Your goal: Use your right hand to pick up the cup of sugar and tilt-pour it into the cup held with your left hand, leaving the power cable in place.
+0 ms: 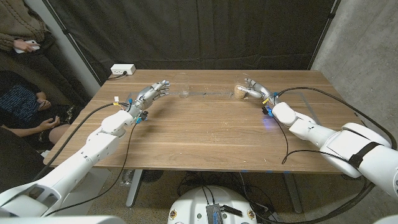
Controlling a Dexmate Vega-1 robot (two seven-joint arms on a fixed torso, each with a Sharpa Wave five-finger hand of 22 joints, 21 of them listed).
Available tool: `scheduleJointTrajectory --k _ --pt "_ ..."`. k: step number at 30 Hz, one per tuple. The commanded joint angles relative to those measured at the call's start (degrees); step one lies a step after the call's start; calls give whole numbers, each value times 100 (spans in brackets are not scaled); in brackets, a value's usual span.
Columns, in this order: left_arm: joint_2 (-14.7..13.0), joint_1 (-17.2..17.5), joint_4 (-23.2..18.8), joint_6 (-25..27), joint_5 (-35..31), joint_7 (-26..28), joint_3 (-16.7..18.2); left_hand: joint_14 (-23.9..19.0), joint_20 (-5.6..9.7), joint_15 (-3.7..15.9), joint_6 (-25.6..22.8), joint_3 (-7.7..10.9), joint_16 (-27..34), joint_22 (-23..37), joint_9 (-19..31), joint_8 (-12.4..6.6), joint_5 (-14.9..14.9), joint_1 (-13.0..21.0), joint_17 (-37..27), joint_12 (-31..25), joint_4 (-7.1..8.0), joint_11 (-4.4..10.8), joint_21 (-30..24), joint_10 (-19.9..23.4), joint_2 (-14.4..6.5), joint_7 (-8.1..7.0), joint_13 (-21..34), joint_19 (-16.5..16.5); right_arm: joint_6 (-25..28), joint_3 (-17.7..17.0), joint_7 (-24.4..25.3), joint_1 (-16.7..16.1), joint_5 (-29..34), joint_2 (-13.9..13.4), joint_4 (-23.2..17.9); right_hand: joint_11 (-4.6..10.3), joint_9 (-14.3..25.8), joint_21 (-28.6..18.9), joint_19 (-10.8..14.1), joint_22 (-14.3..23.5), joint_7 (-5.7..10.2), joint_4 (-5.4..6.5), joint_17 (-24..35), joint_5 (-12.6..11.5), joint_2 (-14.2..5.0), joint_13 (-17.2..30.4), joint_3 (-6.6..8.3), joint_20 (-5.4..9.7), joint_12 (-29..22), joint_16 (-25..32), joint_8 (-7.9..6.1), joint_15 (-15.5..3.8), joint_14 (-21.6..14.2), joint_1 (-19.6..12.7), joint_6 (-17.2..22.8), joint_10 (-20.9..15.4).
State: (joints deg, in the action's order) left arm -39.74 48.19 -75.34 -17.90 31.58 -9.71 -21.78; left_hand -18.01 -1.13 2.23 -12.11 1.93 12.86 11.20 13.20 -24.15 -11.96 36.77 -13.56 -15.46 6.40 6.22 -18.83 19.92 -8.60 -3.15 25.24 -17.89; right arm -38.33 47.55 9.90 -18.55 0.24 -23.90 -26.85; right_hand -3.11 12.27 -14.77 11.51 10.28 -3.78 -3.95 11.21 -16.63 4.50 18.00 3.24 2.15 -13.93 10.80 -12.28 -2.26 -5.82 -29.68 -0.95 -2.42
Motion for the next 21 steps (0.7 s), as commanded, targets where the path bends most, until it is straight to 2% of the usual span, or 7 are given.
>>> scheduleJointTrajectory --k 1,10,21 --pt "45 -83 208 -76 39 -128 -15 -66 28 416 -54 39 12 8 8 15 -46 19 -5 17 12 12 41 58 38 16 9 -9 143 71 -36 108 0 191 135 -18 -8 20 -48 10 -20 -32 14 -25 -1 14 9 88 23 0 18 -21 25 -24 -35 46" --pt "53 -135 321 -108 61 -189 -9 -58 29 412 -62 46 9 8 11 22 -46 16 -3 21 7 10 47 63 42 24 9 -8 250 80 12 127 -60 268 158 -36 -8 38 -53 12 -18 -35 14 -29 -13 13 12 72 20 6 16 -13 33 -26 -34 54" --pt "31 -156 353 -101 56 -188 0 -70 28 418 -59 54 15 9 15 35 -46 11 -1 24 3 19 52 73 45 25 9 -13 577 98 53 224 -258 492 412 -38 -7 96 -112 18 -23 -56 13 -31 -76 12 49 -65 48 -8 35 37 123 -79 -98 160"
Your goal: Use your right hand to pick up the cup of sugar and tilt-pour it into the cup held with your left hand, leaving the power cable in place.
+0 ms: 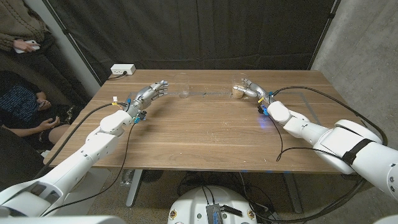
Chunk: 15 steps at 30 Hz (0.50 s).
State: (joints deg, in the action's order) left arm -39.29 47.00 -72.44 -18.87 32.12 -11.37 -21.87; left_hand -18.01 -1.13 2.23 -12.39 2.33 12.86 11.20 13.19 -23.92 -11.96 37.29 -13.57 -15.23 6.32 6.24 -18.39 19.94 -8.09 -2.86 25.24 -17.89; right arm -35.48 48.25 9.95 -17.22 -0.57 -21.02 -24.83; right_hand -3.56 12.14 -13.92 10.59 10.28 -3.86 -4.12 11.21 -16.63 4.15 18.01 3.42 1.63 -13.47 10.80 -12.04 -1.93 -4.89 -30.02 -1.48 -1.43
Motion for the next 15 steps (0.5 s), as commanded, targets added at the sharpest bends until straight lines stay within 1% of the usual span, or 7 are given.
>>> scheduleJointTrajectory --k 1,6,7,9,11,12,15 --pt "-15 -38 61 -1 3 -19 11 -67 29 413 -32 14 14 9 16 14 -46 -42 0 3 11 16 8 70 -6 -1 9 -13 327 30 66 97 -199 222 223 1 6 17 -25 19 -11 -43 13 -31 -46 11 36 -23 5 -6 12 -2 30 -53 -50 73" --pt "-14 -60 76 17 3 -32 2 -70 31 417 -34 18 15 9 19 19 -47 -45 1 12 9 13 12 56 -3 -3 9 -13 490 69 89 145 -292 293 284 -2 7 29 -33 21 -11 -54 11 -29 -58 11 46 -51 7 -2 11 11 36 -74 -55 92" --pt "-14 -64 81 24 5 -39 0 -71 32 417 -41 19 15 9 19 18 -47 -45 2 7 9 -6 13 71 -3 4 9 -13 524 78 94 154 -312 305 294 -3 7 30 -33 21 -14 -56 11 -29 -60 11 48 -54 5 -5 9 13 44 -78 -52 88" --pt "-4 -84 112 20 1 -53 -10 -76 34 413 -39 21 17 9 20 21 -47 -46 2 5 7 10 14 79 -2 -1 9 -14 578 90 122 162 -356 328 309 0 8 37 -38 22 -11 -61 11 -27 -65 12 52 -66 2 1 7 13 40 -87 -51 88" --pt "0 -94 124 20 -7 -50 -14 -74 35 416 -45 22 16 9 21 21 -47 -47 3 7 7 16 15 77 -1 -7 9 -14 634 115 146 176 -386 347 324 8 9 42 -39 24 7 -65 11 -24 -71 12 56 -77 -10 7 1 14 32 -94 -43 67" --pt "3 -103 135 22 -5 -56 -16 -69 34 415 -45 24 15 9 22 24 -47 -48 3 8 6 -14 16 77 -1 -10 9 -14 665 125 160 183 -405 358 331 11 10 45 -39 24 13 -66 12 -23 -75 13 57 -82 -14 12 -2 2 26 -96 -38 63" --pt "14 -134 174 10 -19 -60 -22 -66 41 414 -47 25 13 9 23 25 -48 -49 3 13 5 -4 17 68 0 -3 9 -16 768 143 207 197 -478 405 349 7 12 49 -35 27 29 -68 13 -19 -84 14 62 -90 -27 26 -16 -13 0 -99 -9 40"
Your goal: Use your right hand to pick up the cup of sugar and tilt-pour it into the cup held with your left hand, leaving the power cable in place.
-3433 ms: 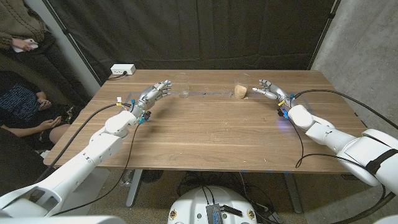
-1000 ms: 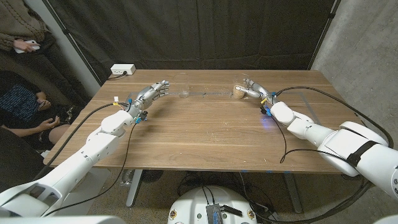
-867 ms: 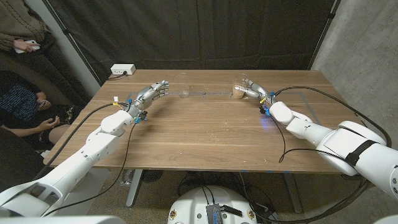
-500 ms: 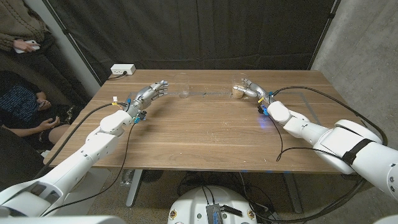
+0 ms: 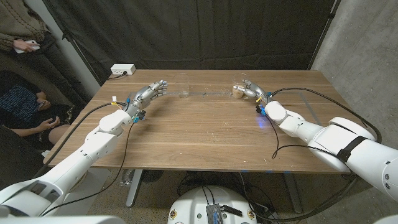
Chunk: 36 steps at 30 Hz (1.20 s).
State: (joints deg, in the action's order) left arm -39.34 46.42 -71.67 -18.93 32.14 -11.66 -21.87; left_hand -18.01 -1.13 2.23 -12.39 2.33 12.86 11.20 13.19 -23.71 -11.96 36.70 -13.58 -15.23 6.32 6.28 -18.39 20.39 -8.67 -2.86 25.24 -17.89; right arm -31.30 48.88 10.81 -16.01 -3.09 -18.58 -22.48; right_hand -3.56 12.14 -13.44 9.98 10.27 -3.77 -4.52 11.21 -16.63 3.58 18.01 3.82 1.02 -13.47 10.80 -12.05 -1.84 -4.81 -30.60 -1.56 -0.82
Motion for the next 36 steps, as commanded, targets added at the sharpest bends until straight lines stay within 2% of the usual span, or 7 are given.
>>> scheduleJointTrajectory --k 1,8,14,21,23,31,36 --pt "21 -88 107 16 -26 -33 -25 -69 39 412 -54 27 15 9 24 2 -48 9 4 13 5 -9 17 25 58 -4 9 -18 384 90 130 82 -249 176 120 4 13 0 31 28 28 -28 14 -18 -30 15 22 -34 -34 29 -19 -25 -12 -43 7 -32" --pt "41 -154 165 18 -44 -39 -38 -69 39 415 -64 33 15 10 26 5 -48 7 5 15 3 11 19 29 58 -2 9 -23 503 119 182 89 -429 261 138 51 20 1 63 33 67 -30 22 -8 -51 22 30 -47 -60 54 -37 -71 -56 -45 35 -66" --pt "72 -208 241 -8 -55 -53 -50 -73 44 414 -59 40 16 10 29 15 -48 4 6 18 0 18 23 32 57 -1 10 -23 274 29 365 -38 -552 329 111 113 31 6 86 40 171 -32 34 4 -84 36 44 -128 -81 78 -45 -83 -96 -52 32 -79" --pt "104 -251 283 14 -58 -76 -81 -80 46 410 -68 46 19 10 32 19 -47 1 7 23 -3 11 25 33 59 7 10 -30 48 5 486 -97 -512 307 79 171 47 17 99 48 285 -44 57 18 -133 65 71 -177 -87 109 -41 -193 -147 -79 -22 -32" --pt "116 -266 293 20 -60 -84 -92 -82 47 409 -66 47 20 10 33 21 -47 1 7 20 -4 10 26 41 59 -1 10 -30 -70 7 536 -114 -470 284 62 228 53 22 100 52 332 -56 67 21 -154 78 87 -190 -91 119 -47 -235 -167 -105 -29 -14" --pt "164 -323 350 30 -73 -101 -128 -81 45 402 -74 56 19 10 37 26 -48 2 9 25 -10 5 30 45 62 -4 10 -33 -220 -24 656 -142 -378 286 34 301 83 -1 191 79 420 -133 125 43 -314 148 210 -140 -175 190 -94 -428 -318 -293 -14 -66" --pt "186 -345 392 28 -64 -116 -136 -86 53 400 -79 62 21 10 39 29 -48 2 9 25 -14 7 33 53 64 -3 10 -34 -182 -46 656 -134 -363 316 41 419 105 3 196 93 497 -166 179 70 -386 209 265 -129 -279 239 -111 -487 -419 -367 -25 -178"
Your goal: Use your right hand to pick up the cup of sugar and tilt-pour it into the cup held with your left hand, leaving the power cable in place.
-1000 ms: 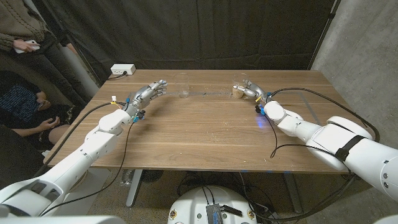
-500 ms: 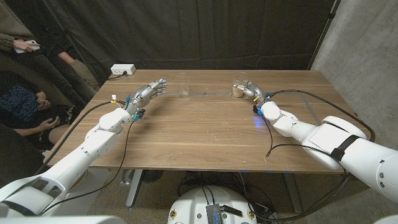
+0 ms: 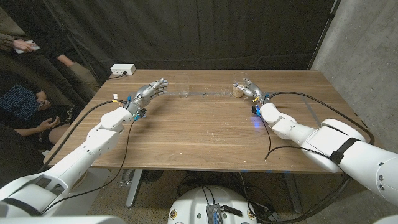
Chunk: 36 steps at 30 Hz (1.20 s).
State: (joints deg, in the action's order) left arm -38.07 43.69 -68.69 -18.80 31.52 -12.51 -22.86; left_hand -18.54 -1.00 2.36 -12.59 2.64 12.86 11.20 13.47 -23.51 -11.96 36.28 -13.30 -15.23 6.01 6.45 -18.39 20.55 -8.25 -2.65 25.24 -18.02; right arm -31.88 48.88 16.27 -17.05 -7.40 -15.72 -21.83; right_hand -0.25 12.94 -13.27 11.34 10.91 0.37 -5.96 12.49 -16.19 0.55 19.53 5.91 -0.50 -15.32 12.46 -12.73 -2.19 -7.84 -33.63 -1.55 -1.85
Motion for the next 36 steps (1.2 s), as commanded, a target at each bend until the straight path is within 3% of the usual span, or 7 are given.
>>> scheduleJointTrajectory --k 1,11,21,30,36 --pt "63 -74 101 11 2 -34 -36 -32 37 385 -68 32 20 10 11 6 -48 45 -18 26 16 -10 33 35 21 -14 10 -22 -101 -62 94 -28 49 45 -18 116 29 -13 59 31 115 -25 62 32 -94 68 63 22 -106 76 -49 -457 -117 -70 -18 -78" --pt "60 -87 141 5 1 -30 -31 -57 43 390 -73 41 30 10 15 12 -49 46 -19 24 10 -2 37 55 23 -13 11 -27 201 -26 0 20 -2 139 44 337 99 -13 95 47 313 -111 232 106 -273 294 200 -21 -456 206 -118 -567 -362 -260 25 -423" --pt "75 -123 171 37 -10 -26 -49 -67 43 387 -104 52 35 10 20 9 -48 45 -22 26 4 -23 44 70 25 -6 12 -28 356 31 -47 48 -106 163 78 420 190 -208 599 116 386 -175 505 190 -430 593 306 332 -765 448 -241 -775 -746 -420 174 -499" --pt "68 -163 143 81 -40 -11 -67 -71 47 377 -123 62 37 10 23 10 -48 45 -25 16 -2 -17 47 109 26 4 13 -36 419 55 -28 87 -244 186 98 482 275 -347 891 202 490 -237 822 245 -440 886 288 572 -1058 737 -361 -942 -1016 -557 329 -572" --pt "72 -172 154 91 -38 -21 -75 -76 50 381 -149 68 40 10 25 4 -48 46 -27 17 -5 -28 49 114 27 0 13 -39 288 25 -24 50 -351 185 103 525 388 -500 1173 296 527 -280 1183 270 -455 1220 270 841 -1376 1055 -512 -1011 -1263 -734 499 -635"
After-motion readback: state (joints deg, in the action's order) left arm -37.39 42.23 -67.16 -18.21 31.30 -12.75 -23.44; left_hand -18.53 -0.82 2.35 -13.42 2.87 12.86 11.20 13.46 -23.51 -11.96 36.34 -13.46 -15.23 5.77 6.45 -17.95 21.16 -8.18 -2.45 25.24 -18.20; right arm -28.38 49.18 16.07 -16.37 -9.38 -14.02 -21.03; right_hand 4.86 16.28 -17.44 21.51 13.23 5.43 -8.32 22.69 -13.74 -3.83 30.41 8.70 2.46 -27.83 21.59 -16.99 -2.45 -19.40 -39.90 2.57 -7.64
